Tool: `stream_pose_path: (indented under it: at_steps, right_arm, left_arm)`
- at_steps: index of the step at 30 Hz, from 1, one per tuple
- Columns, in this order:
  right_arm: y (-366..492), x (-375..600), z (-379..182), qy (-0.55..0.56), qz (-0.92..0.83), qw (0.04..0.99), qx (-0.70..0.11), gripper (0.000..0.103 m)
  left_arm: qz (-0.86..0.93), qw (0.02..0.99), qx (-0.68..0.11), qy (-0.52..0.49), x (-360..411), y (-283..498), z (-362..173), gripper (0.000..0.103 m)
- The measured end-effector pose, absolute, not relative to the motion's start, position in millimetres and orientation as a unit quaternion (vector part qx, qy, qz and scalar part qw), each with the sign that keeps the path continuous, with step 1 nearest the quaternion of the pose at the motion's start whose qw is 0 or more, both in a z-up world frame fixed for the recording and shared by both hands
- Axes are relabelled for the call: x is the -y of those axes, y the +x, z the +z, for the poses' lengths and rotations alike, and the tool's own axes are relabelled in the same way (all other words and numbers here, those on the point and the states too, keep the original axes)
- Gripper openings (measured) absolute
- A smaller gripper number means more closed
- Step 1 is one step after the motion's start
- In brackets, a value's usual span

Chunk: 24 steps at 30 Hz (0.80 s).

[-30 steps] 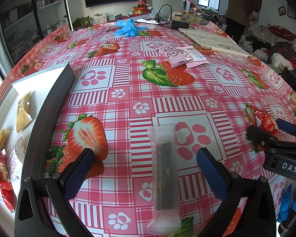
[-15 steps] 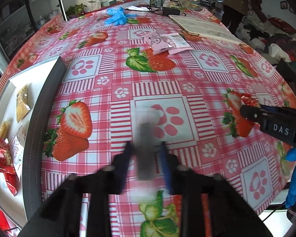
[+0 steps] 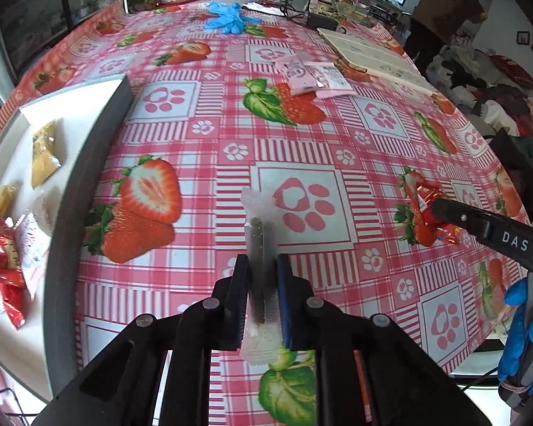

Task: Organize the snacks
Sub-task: 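Lift and carry both held snacks over the white tray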

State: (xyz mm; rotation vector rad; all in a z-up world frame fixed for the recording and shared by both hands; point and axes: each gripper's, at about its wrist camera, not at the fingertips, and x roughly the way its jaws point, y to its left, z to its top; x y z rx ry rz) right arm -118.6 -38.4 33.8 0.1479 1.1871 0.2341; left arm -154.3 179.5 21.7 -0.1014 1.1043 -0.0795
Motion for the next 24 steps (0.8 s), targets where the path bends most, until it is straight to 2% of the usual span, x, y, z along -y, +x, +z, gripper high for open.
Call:
stream_pose_path:
  at_steps: [5,6,8,9,11,12,14,15,16,24]
  right_arm:
    - [-115,33,29,0.053,0.107,0.813,-0.570,0.028]
    - [-114,33,25,0.051,0.101,0.809,-0.577,0.035]
    - [-113,34,24,0.055,0.101,0.809,-0.576,0.061]
    - [-113,33,23,0.048,0.094,0.808,-0.579,0.079]
    - [-112,28,20,0.033,0.091,0.808,-0.581,0.079]
    - [-112,25,20,0.018,0.088,0.811,-0.578,0.078]
    - [-113,17,19,-0.025,0.070,0.817,-0.572,0.055]
    - [-113,15,21,-0.030,0.082,0.820,-0.565,0.029]
    - [-113,15,22,-0.026,0.086,0.818,-0.568,0.025]
    - [-115,30,31,0.069,0.120,0.811,-0.568,0.025]
  left_arm:
    - [-0.032,0.851,-0.523,-0.041,-183,-154,24,0.017]
    - [-0.031,0.851,-0.523,-0.042,-184,-154,23,0.017]
    - [-0.030,0.850,-0.524,-0.041,-184,-154,22,0.017]
    - [-0.029,0.849,-0.525,-0.042,-185,-154,22,0.017]
    - [-0.029,0.848,-0.527,-0.044,-185,-154,21,0.017]
    - [-0.029,0.848,-0.527,-0.045,-185,-154,21,0.017]
    - [-0.031,0.848,-0.527,-0.049,-186,-154,22,0.017]
    - [-0.032,0.849,-0.526,-0.050,-186,-155,23,0.017]
    - [-0.032,0.850,-0.524,-0.049,-186,-155,25,0.017]
    - [-0.040,0.864,-0.499,-0.048,-200,-161,55,0.017]
